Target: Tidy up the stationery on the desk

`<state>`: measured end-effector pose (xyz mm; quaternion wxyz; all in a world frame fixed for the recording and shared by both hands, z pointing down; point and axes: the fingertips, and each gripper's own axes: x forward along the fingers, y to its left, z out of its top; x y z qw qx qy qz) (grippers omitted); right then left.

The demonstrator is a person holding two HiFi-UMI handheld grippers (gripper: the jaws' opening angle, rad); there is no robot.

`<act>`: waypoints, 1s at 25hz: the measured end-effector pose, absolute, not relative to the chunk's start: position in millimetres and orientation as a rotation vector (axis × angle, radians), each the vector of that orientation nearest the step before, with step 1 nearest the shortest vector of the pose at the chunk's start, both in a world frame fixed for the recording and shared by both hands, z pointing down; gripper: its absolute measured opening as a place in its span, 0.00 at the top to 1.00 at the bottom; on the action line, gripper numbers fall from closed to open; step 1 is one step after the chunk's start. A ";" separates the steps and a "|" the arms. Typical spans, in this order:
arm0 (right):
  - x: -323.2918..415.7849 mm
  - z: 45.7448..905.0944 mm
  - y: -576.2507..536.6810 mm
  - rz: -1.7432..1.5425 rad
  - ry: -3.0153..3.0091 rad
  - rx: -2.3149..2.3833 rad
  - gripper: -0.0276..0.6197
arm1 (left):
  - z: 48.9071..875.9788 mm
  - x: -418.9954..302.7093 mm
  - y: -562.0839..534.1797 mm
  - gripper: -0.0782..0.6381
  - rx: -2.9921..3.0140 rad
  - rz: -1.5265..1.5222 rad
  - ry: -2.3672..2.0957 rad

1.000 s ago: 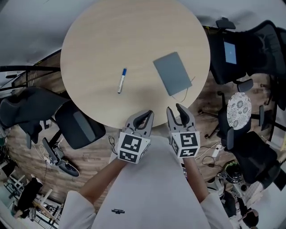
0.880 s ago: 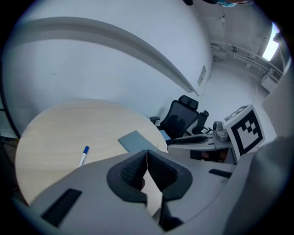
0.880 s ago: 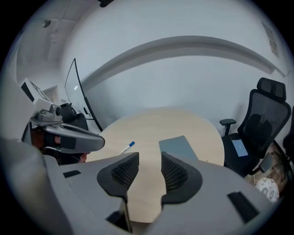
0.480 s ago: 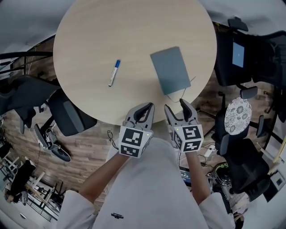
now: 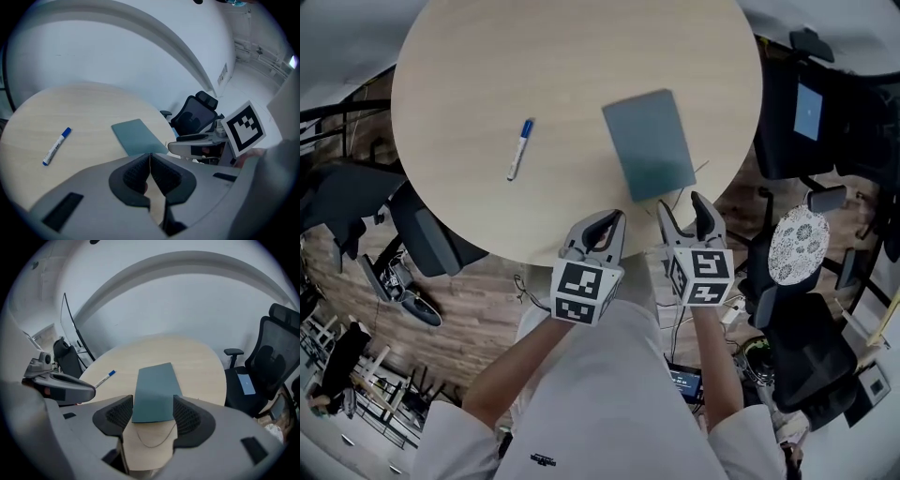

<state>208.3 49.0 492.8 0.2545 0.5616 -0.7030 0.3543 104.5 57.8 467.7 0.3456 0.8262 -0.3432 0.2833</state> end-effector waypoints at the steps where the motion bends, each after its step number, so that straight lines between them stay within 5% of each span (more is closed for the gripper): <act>1: 212.7 497.4 46.4 0.962 -1.899 1.534 0.54 | 472.6 107.4 56.8 0.86 2.140 0.738 -0.887; 25: 251.6 597.7 31.3 1.230 -1.750 1.464 0.54 | 578.0 152.1 66.6 0.86 2.035 0.842 -0.822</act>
